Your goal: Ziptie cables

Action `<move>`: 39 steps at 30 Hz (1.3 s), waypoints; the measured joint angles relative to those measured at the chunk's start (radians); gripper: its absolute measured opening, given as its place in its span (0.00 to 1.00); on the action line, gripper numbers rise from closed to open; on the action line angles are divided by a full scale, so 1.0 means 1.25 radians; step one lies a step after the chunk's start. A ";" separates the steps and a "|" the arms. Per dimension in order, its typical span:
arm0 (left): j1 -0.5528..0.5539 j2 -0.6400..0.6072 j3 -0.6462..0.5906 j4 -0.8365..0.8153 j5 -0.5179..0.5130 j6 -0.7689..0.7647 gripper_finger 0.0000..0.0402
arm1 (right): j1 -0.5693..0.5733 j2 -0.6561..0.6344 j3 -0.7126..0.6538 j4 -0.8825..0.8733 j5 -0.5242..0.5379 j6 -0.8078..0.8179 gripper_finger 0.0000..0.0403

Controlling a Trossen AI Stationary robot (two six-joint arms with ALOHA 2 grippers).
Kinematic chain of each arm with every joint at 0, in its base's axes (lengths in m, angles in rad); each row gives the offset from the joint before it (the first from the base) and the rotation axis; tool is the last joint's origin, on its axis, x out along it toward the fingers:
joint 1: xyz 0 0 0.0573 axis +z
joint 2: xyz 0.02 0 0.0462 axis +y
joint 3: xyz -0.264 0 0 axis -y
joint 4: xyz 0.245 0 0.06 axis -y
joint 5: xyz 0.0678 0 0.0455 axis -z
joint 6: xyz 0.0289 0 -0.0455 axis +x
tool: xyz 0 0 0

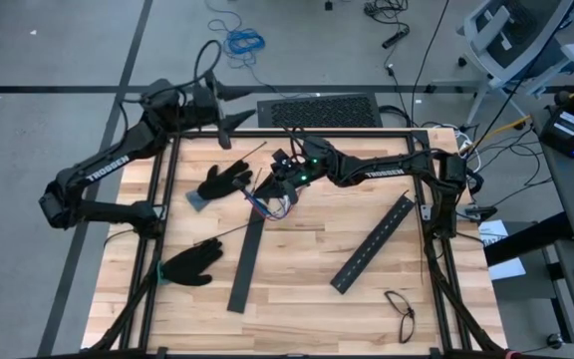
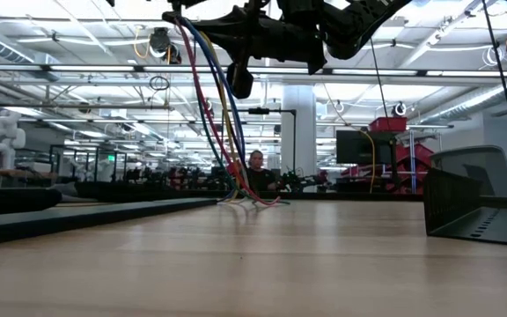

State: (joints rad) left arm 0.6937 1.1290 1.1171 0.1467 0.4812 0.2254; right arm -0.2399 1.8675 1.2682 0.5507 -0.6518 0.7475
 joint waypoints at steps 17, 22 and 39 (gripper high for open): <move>-0.008 -0.170 0.042 -0.625 0.036 -0.145 0.56 | 0.000 0.021 0.000 -0.189 0.083 -0.126 0.00; -0.043 -0.195 -0.007 -0.667 0.044 -0.218 0.56 | -0.019 0.040 0.000 -0.278 0.198 -0.185 0.00; -0.080 -0.258 -0.087 -0.624 -0.002 -0.257 0.56 | -0.110 0.041 0.293 -0.588 0.210 -0.468 0.00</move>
State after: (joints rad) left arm 0.5938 0.8063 1.0084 -0.6334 0.4787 -0.0957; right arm -0.3776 1.9190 1.6347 -0.1837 -0.3895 0.1625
